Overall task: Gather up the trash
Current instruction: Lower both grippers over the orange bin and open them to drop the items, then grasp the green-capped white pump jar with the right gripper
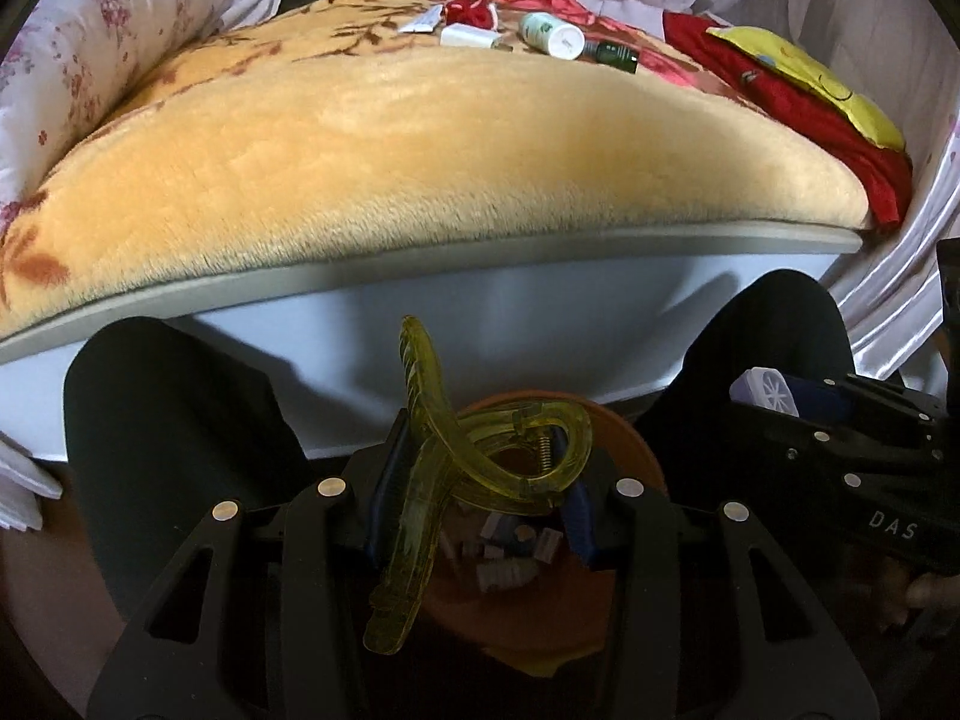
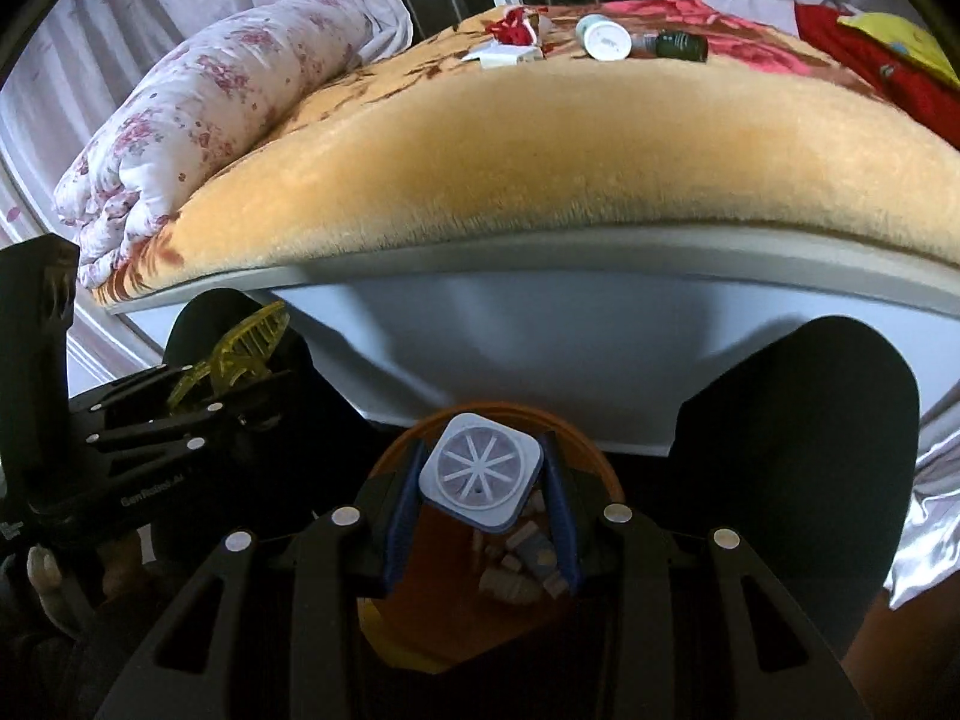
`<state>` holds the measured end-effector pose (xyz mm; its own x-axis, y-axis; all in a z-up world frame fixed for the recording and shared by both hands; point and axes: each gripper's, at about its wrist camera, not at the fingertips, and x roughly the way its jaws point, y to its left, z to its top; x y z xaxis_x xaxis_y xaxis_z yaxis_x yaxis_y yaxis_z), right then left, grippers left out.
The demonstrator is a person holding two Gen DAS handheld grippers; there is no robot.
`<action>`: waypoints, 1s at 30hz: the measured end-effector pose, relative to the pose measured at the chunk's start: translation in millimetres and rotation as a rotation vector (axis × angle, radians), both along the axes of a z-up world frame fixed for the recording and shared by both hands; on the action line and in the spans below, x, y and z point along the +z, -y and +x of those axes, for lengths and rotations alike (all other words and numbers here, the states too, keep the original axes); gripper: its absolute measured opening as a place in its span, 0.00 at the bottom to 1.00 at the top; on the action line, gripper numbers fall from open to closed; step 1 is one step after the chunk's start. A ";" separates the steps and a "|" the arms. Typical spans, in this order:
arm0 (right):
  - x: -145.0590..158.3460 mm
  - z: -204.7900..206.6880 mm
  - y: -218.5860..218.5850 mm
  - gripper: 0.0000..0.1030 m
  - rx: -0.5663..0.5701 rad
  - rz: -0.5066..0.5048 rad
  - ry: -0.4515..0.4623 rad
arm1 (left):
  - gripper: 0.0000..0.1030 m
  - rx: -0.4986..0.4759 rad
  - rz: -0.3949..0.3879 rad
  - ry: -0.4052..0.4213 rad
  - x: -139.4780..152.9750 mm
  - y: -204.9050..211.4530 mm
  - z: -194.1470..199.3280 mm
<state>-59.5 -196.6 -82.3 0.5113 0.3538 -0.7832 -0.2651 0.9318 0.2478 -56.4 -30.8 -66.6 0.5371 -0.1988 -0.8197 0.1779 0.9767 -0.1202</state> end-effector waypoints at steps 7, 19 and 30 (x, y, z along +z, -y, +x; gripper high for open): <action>-4.9 0.6 -2.5 0.37 0.003 -0.001 -0.018 | 0.42 -0.001 -0.007 -0.030 -6.5 1.1 1.7; -6.9 1.4 6.0 0.63 -0.051 0.000 -0.021 | 0.68 0.014 0.034 -0.066 -13.0 4.5 4.2; -5.0 -2.0 13.7 0.67 -0.093 0.003 -0.011 | 0.68 0.021 0.037 -0.066 -13.4 3.2 4.7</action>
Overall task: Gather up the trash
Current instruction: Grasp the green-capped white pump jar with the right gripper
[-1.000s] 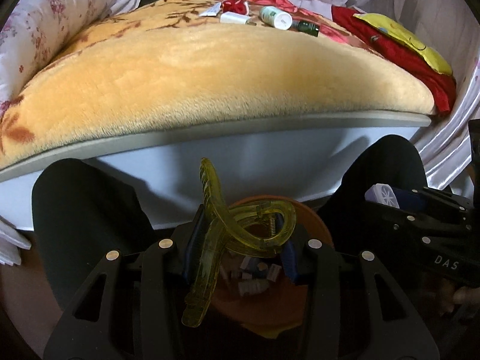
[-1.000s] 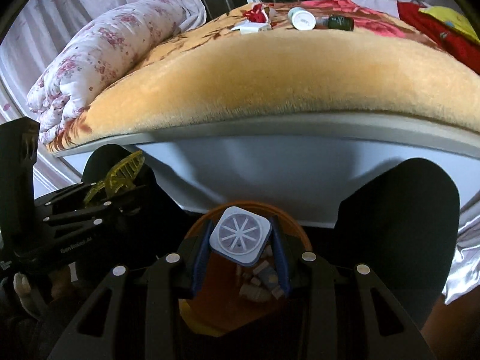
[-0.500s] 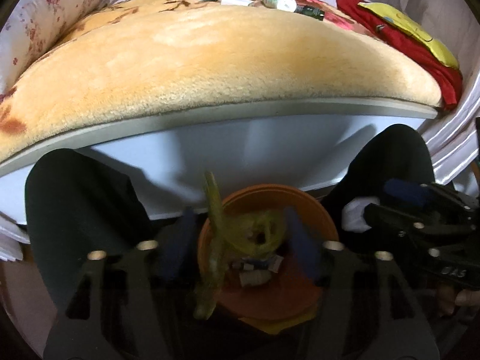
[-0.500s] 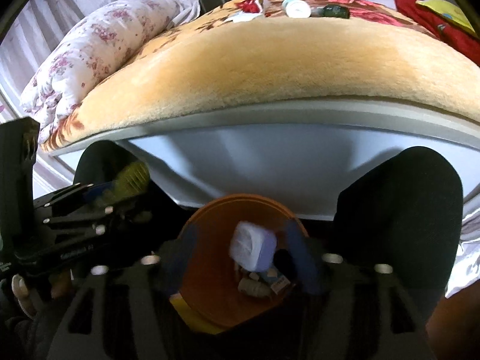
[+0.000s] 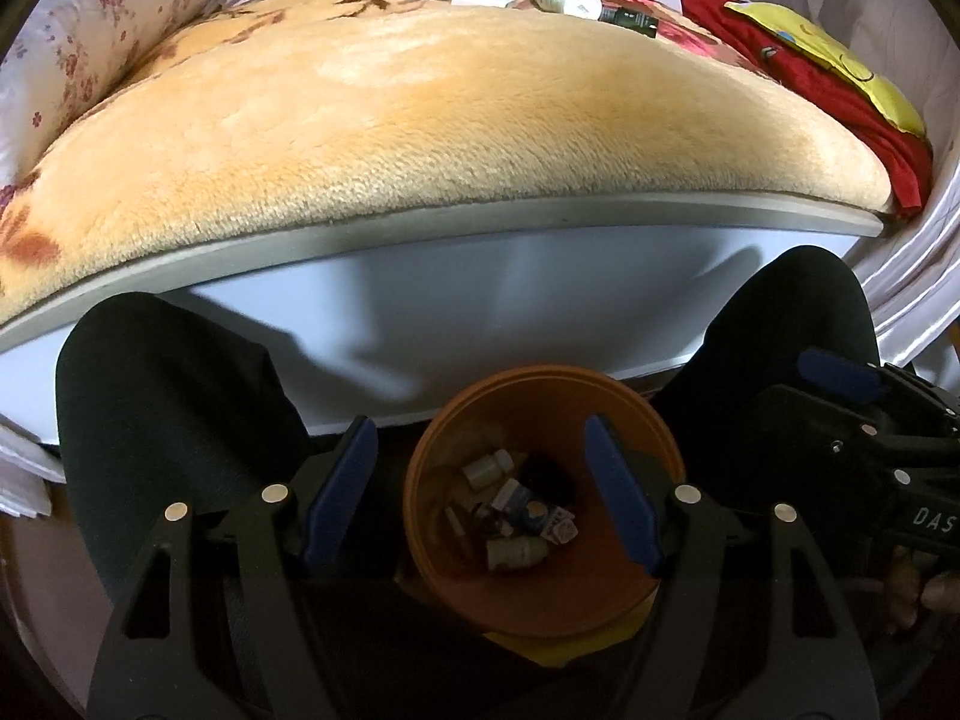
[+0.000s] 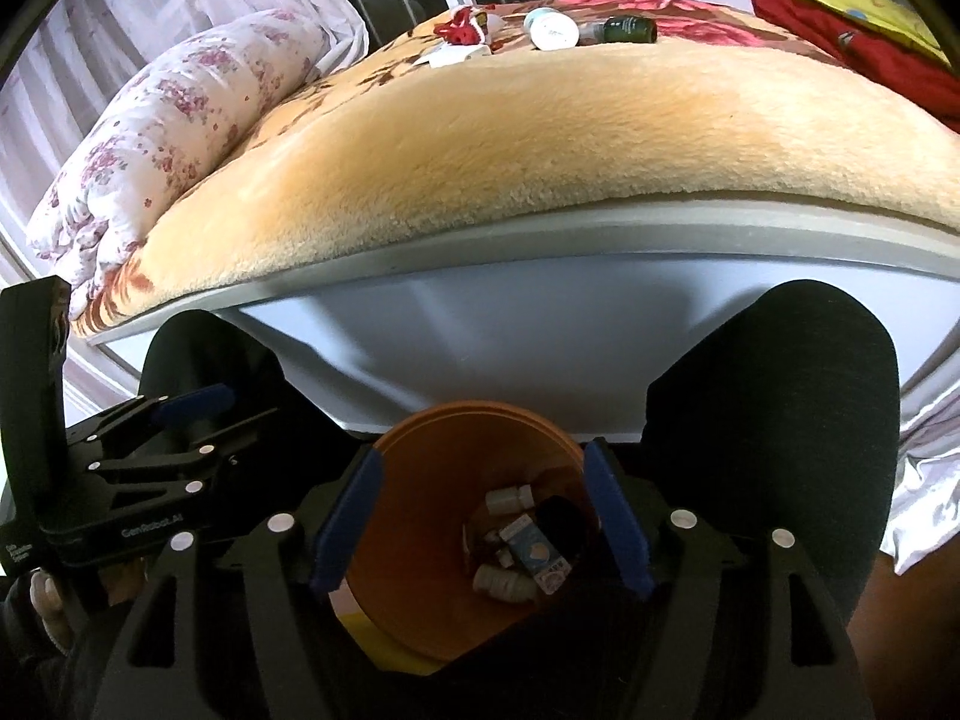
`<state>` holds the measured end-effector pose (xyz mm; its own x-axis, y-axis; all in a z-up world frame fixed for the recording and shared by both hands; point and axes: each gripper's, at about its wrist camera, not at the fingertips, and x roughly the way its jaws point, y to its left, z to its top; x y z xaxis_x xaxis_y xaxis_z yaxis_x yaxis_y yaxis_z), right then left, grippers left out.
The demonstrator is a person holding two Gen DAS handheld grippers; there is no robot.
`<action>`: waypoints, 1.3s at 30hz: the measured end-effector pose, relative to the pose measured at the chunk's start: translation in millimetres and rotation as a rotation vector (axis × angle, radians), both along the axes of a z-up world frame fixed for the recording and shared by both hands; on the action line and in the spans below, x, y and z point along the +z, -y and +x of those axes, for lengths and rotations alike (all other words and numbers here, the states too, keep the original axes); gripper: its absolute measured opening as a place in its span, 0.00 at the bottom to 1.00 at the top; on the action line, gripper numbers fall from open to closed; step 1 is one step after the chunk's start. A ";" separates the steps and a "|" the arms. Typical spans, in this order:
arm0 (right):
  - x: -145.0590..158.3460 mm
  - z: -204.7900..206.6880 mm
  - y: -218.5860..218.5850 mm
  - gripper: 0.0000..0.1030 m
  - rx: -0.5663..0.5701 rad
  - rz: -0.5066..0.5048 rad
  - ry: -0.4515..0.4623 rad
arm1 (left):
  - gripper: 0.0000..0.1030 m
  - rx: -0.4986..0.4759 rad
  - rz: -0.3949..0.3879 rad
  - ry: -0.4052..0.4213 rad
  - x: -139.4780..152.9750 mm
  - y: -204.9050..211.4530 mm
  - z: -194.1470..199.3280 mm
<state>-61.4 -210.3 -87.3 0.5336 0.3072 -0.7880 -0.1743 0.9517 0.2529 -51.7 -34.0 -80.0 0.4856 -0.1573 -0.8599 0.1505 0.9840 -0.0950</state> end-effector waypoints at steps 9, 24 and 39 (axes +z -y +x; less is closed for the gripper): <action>22.8 -8.2 2.1 0.74 0.001 -0.012 0.094 | 0.68 0.022 0.070 0.062 18.9 -0.1 -1.8; 123.0 137.3 26.9 0.79 0.020 -0.054 0.279 | 0.83 0.088 0.037 0.274 105.6 -14.5 89.6; 86.5 395.9 28.7 0.79 -0.036 0.080 -0.067 | 0.83 0.159 -0.036 0.169 83.8 -21.5 156.3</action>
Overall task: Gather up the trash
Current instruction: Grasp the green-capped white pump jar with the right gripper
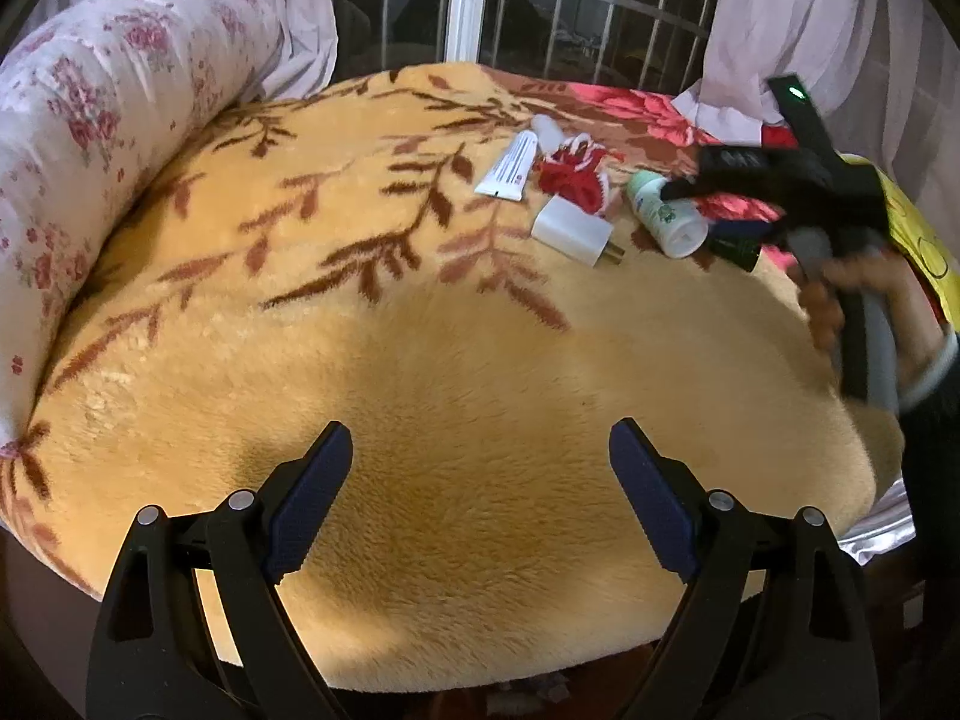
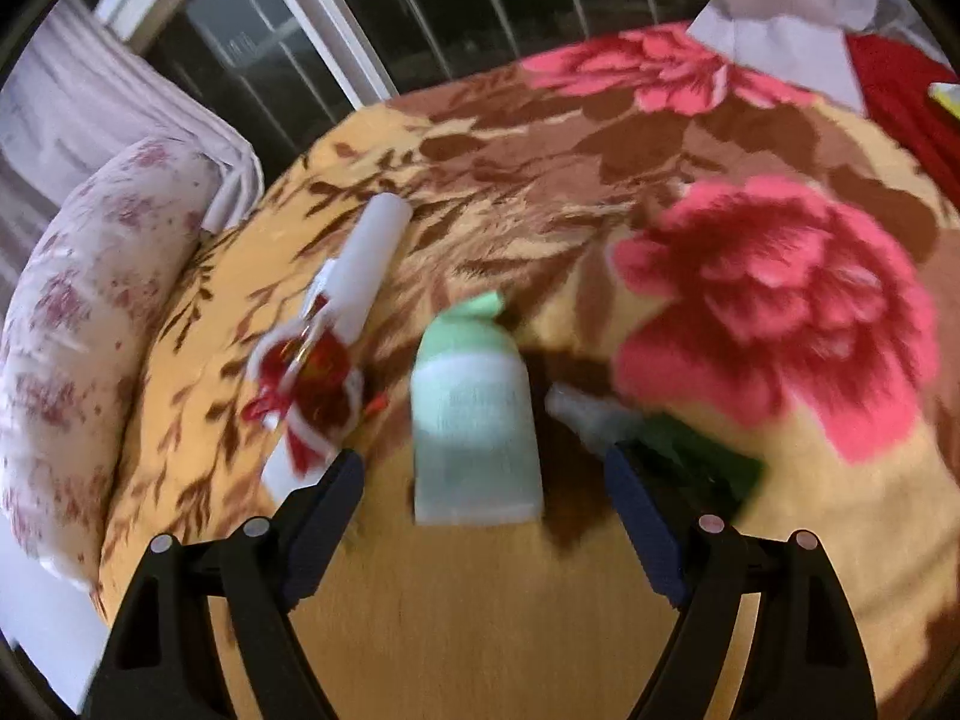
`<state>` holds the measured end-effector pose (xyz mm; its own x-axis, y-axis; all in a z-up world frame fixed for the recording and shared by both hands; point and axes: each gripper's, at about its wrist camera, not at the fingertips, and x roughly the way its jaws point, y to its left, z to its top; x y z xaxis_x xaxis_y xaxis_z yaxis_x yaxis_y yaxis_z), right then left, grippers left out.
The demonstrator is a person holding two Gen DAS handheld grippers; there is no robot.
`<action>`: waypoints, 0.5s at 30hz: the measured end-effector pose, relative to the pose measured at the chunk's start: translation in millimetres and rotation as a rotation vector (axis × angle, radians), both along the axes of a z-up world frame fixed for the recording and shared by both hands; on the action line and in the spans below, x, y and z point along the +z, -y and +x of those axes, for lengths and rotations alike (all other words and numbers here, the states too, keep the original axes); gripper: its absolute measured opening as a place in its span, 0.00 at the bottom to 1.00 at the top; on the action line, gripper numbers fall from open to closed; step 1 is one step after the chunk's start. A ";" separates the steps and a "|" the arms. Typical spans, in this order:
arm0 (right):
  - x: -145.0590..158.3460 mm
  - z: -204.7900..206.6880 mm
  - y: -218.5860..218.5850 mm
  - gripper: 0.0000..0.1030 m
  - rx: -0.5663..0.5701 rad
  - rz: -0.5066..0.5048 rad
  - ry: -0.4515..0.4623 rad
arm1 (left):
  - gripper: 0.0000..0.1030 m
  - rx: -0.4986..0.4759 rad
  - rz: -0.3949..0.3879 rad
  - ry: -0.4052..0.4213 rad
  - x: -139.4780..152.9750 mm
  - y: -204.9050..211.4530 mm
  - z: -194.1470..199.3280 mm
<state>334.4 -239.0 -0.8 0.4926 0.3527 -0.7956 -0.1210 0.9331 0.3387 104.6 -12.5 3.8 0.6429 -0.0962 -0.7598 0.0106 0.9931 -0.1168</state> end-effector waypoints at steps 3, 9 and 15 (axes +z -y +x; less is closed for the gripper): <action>-6.7 29.0 -9.8 0.75 0.025 0.002 -0.086 | 0.83 -0.003 -0.001 -0.007 -1.6 0.6 3.3; -22.9 43.1 -46.0 0.48 0.089 -0.271 -0.138 | 0.83 0.000 -0.025 -0.023 -1.6 2.7 9.6; -16.9 3.4 -40.3 0.45 0.073 -0.272 -0.020 | 0.83 0.005 -0.016 -0.032 0.4 13.5 21.3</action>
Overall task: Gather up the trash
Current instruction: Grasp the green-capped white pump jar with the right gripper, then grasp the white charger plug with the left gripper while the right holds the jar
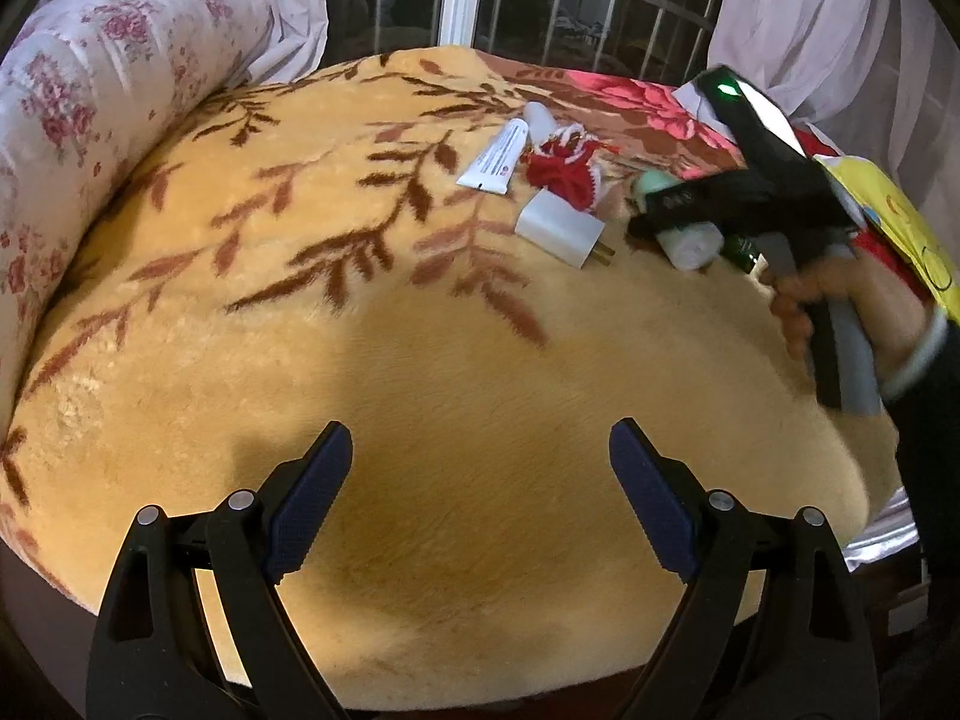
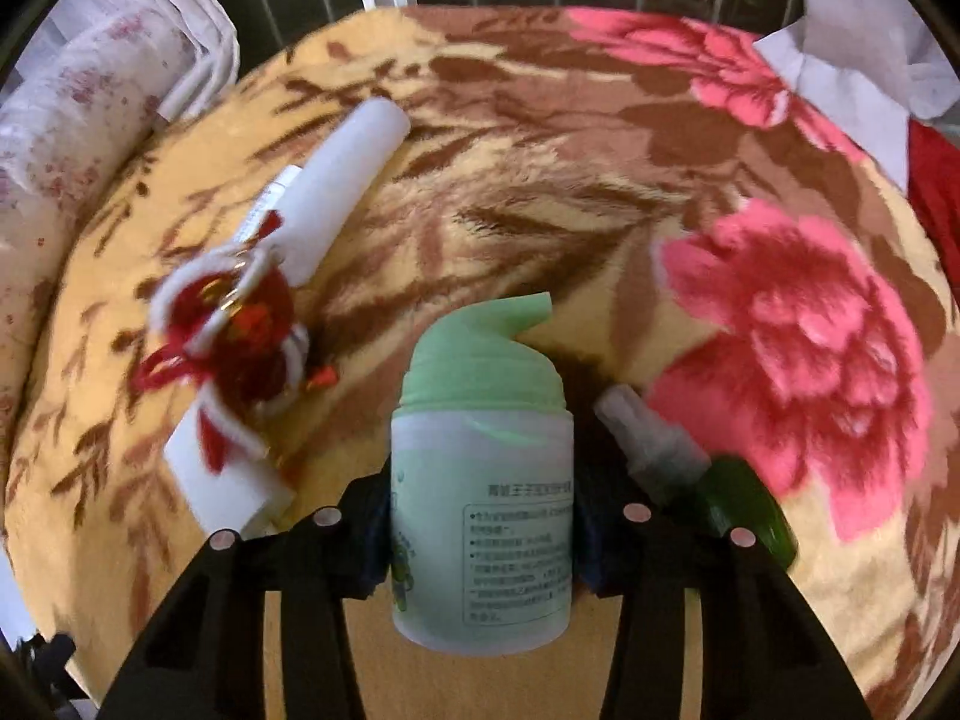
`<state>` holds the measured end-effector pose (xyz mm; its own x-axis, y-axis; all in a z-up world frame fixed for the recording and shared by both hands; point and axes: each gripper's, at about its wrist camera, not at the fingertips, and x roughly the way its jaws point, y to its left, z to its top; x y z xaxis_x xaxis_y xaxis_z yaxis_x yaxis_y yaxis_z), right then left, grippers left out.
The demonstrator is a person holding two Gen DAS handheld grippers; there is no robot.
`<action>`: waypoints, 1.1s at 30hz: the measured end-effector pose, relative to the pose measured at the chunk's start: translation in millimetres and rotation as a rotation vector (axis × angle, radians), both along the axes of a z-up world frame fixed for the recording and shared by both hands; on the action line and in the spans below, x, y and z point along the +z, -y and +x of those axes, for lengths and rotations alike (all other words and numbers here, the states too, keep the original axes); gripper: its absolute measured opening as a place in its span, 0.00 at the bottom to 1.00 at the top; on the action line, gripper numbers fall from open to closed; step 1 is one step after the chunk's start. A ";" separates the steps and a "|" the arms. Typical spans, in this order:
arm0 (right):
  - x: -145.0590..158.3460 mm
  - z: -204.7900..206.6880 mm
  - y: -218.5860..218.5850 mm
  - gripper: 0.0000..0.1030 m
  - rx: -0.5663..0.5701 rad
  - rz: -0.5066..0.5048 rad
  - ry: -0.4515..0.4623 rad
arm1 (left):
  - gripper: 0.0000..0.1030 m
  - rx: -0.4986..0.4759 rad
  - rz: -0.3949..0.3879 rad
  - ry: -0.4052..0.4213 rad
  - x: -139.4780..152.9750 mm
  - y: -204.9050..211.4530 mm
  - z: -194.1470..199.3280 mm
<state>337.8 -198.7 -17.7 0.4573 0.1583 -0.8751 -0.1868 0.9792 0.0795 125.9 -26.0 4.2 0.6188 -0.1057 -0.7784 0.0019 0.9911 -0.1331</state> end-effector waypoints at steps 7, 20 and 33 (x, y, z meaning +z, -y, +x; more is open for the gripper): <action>18.5 -76.9 54.2 0.45 -0.065 0.219 0.129 | 0.85 -0.010 0.020 0.018 4.3 36.3 50.2; 13.9 -128.4 114.3 0.45 -0.090 0.332 0.210 | 0.85 0.181 -0.019 -0.205 -34.0 52.8 167.0; 1.1 -125.5 118.5 0.45 -0.088 0.386 0.198 | 0.85 0.184 0.095 -0.160 -25.8 18.9 139.0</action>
<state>212.3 -317.2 -16.6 0.6364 0.4094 -0.6538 -0.1528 0.8977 0.4134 264.9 -44.9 -21.6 0.4892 0.0759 -0.8689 -0.1933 0.9809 -0.0232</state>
